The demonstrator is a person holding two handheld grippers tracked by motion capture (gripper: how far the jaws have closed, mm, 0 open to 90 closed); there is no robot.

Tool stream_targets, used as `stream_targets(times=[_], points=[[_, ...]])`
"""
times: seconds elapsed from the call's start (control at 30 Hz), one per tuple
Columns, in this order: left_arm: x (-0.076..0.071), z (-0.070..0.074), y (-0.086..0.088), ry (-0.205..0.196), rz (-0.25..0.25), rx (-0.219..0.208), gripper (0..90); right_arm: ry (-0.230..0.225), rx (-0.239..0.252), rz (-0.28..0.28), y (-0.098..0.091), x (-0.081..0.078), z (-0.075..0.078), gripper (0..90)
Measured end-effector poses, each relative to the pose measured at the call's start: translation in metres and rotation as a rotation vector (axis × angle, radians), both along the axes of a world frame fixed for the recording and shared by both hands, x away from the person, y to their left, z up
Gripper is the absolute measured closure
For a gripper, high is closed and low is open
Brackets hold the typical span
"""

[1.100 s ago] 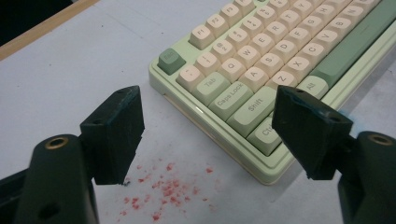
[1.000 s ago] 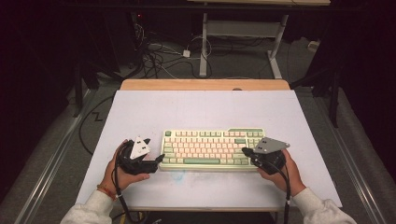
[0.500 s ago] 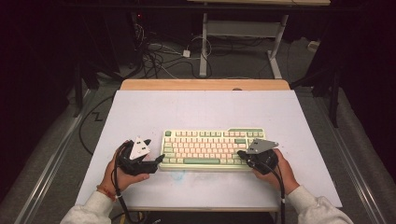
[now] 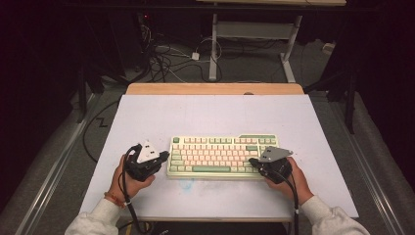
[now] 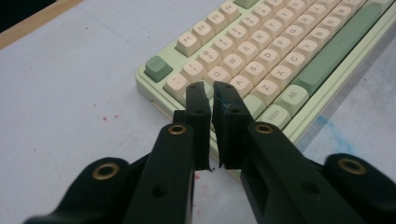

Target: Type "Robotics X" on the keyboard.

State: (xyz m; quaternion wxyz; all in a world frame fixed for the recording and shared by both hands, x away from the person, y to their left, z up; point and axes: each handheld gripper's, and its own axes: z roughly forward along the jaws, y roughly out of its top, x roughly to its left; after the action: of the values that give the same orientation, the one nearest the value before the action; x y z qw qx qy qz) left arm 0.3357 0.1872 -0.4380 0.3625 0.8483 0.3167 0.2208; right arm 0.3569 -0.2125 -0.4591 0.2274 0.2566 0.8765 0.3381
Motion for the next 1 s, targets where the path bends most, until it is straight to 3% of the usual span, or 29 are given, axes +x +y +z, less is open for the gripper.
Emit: stream_targets(times=[0.4,0.57,0.63,0.77,0.8,1.0], points=[[0.018,0.008,-0.028,0.019,-0.065,0.013,87.3,-0.012,-0.002,-0.002,0.001,-0.001,-0.001,90.0],[0.024,0.009,-0.04,-0.004,-0.075,0.052,87.1,-0.008,0.01,-0.01,0.0,-0.001,-0.002,90.0],[0.026,0.01,-0.041,-0.004,-0.076,0.048,87.0,-0.013,0.007,-0.007,0.0,-0.001,-0.002,90.0],[0.033,0.008,-0.047,0.02,-0.088,0.055,85.9,-0.012,0.008,-0.008,0.0,-0.001,-0.002,90.0],[0.036,0.006,-0.051,0.028,-0.095,0.073,85.9,-0.012,0.008,-0.007,0.0,-0.001,-0.002,90.0],[0.041,0.008,-0.057,0.037,-0.108,0.088,85.9,-0.008,0.01,-0.01,0.0,-0.001,-0.002,90.0]])
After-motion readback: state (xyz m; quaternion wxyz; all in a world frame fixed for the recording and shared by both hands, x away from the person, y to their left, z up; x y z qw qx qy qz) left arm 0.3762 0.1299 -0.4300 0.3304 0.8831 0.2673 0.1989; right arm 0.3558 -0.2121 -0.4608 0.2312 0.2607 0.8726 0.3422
